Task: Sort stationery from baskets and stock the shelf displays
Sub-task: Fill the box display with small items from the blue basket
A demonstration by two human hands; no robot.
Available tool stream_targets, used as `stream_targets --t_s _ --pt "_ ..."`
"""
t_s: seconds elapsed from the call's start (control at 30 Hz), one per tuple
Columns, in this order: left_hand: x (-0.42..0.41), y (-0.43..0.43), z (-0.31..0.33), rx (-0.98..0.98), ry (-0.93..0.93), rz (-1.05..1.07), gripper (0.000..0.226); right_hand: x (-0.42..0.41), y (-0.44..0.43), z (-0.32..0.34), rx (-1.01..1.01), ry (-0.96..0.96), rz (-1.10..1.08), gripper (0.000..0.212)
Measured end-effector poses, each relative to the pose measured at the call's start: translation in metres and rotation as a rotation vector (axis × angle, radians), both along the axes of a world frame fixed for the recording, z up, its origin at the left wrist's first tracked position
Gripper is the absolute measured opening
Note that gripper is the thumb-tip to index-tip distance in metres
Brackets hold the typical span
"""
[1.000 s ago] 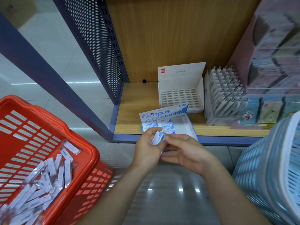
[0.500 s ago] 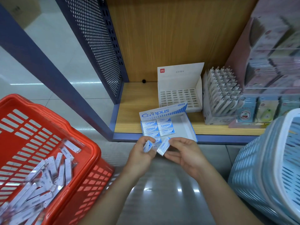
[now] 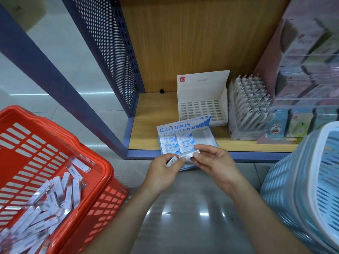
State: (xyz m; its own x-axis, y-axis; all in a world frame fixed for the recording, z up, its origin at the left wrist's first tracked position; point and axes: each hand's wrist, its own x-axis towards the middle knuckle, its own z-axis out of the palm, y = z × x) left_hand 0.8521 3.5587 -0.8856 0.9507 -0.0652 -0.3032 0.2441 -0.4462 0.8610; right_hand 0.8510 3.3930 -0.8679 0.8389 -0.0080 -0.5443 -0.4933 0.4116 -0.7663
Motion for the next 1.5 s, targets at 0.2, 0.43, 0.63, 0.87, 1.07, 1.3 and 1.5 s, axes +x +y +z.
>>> stream_targets --t_s 0.2,0.43,0.63,0.87,1.07,1.3,1.5 --pt "0.01 -0.006 0.006 -0.119 0.186 0.09 0.037 0.015 -0.005 -0.008 -0.308 -0.009 0.011 0.015" --pt "0.016 -0.002 0.005 0.278 0.061 -0.027 0.019 0.032 -0.008 -0.029 -0.786 0.025 0.079 0.013" --pt "0.018 0.007 -0.001 0.506 -0.013 -0.164 0.042 0.036 -0.002 -0.033 -1.208 -0.018 0.328 0.017" --pt "0.015 0.01 -0.007 0.492 -0.102 -0.13 0.042 0.036 -0.002 -0.029 -1.287 0.017 0.395 0.016" --pt "0.016 0.011 -0.01 0.481 -0.135 -0.12 0.044 0.037 0.001 -0.031 -1.37 -0.005 0.503 0.021" --pt "0.016 0.012 -0.006 0.411 -0.131 -0.043 0.039 0.035 0.003 -0.034 -1.38 -0.016 0.525 0.015" --pt "0.015 0.003 -0.003 -0.136 0.05 0.212 0.028 0.033 -0.009 -0.02 -1.218 -0.082 0.395 0.038"
